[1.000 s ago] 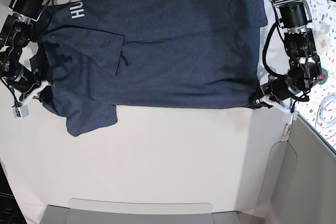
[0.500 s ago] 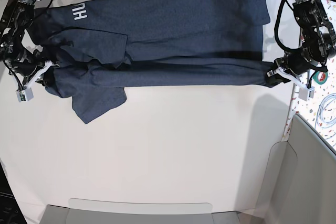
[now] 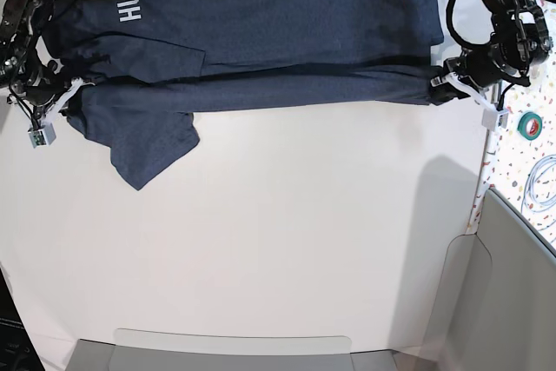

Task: Layout the t-shirt on the table in an organized manner, then fold the t-shirt properly
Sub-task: 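Fold the hem half with both grippers toward the shoulders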

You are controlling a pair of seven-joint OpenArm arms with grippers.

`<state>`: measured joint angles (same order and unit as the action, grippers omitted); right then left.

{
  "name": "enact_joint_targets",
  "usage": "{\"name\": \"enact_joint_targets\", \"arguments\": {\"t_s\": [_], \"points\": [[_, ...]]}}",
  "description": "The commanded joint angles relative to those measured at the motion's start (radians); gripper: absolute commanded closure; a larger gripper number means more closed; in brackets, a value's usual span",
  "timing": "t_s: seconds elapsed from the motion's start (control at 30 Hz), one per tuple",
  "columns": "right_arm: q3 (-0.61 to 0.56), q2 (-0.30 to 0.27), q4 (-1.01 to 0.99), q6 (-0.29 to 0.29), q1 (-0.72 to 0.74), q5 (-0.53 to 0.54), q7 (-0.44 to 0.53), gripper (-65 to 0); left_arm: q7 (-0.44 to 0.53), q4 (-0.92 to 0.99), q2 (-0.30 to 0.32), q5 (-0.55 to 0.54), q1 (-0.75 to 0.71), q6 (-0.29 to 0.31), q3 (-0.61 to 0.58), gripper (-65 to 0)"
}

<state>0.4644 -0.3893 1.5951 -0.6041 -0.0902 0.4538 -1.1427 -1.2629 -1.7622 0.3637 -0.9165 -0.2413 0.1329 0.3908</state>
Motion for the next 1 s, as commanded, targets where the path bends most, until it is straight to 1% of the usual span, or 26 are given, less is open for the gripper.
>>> {"name": "enact_joint_targets", "arguments": {"t_s": [0.0, 0.07, 0.13, 0.17, 0.23, 0.33, 0.4, 0.43, 0.47, 0.5, 0.6, 0.67, 0.73, 0.87, 0.97], "points": [[0.004, -0.021, 0.017, -0.004, 0.011, -0.036, 0.011, 0.0, 0.015, -0.015, 0.021, 0.004, 0.001, 0.003, 0.006, 0.0], [-0.019, -0.021, 0.015, -0.004, 0.011, -0.059, 0.011, 0.0, 0.005, -0.014, 0.021, 0.004, 0.001, 0.003, 0.004, -1.0], [-0.051, -0.029, 0.015, -0.004, 0.011, -0.076, 0.011, 0.0, 0.004, -0.014, 0.021, 0.004, 0.001, 0.001, 0.004, -4.5], [-0.068, -0.030, 0.015, -0.004, 0.011, -0.080, 0.011, -2.5, 0.004, -0.014, 0.021, 0.004, 0.000, 0.001, 0.004, -6.7], [-0.097, -0.040, 0.017, -0.004, 0.011, -0.095, 0.011, -9.4, 0.004, -0.014, 0.021, 0.004, -0.011, 0.000, 0.004, -11.5], [-0.141, -0.069, 0.017, -0.004, 0.011, -0.097, 0.011, -22.2, 0.004, -0.014, 0.021, 0.006, -0.013, 0.000, 0.004, -17.5], [-0.149, -0.093, 0.017, -0.004, 0.011, -0.097, 0.011, -30.2, 0.004, -0.014, 0.021, 0.006, -0.013, -0.002, 0.004, -19.8], [-0.151, -0.102, 0.017, -0.004, 0.011, -0.097, 0.011, -33.6, 0.004, -0.014, 0.021, 0.006, -0.020, -0.002, 0.004, -19.9], [-0.148, -0.113, 0.017, -0.004, 0.011, -0.097, 0.011, -35.7, 0.004, -0.014, 0.021, 0.006, -0.031, -0.002, 0.004, -19.9], [-0.143, -0.122, 0.017, -0.004, 0.013, -0.097, 0.011, -36.8, 0.004, -0.014, 0.021, 0.006, -0.034, -0.002, 0.004, -19.9], [-0.140, -0.147, 0.020, -0.004, 0.022, -0.095, 0.013, -37.1, 0.004, -0.014, 0.021, 0.006, -0.039, -0.002, 0.004, -19.9], [-0.108, -0.150, 0.046, -0.004, 0.028, -0.092, 0.013, -37.1, 0.004, -0.014, 0.021, 0.006, -0.039, -0.002, 0.004, -19.9], [-0.042, -0.132, 0.103, -0.006, 0.023, -0.089, 0.005, -37.1, 0.004, -0.014, 0.018, 0.006, -0.039, -0.002, 0.004, -19.9], [0.067, -0.073, 0.238, -0.007, -0.039, -0.068, 0.000, -37.0, 0.004, -0.014, 0.016, 0.006, -0.039, -0.002, 0.004, -19.9], [0.110, -0.049, 0.328, -0.007, -0.082, -0.010, -0.059, -36.6, 0.004, -0.014, 0.016, 0.006, -0.039, -0.002, 0.004, -19.9]]}}
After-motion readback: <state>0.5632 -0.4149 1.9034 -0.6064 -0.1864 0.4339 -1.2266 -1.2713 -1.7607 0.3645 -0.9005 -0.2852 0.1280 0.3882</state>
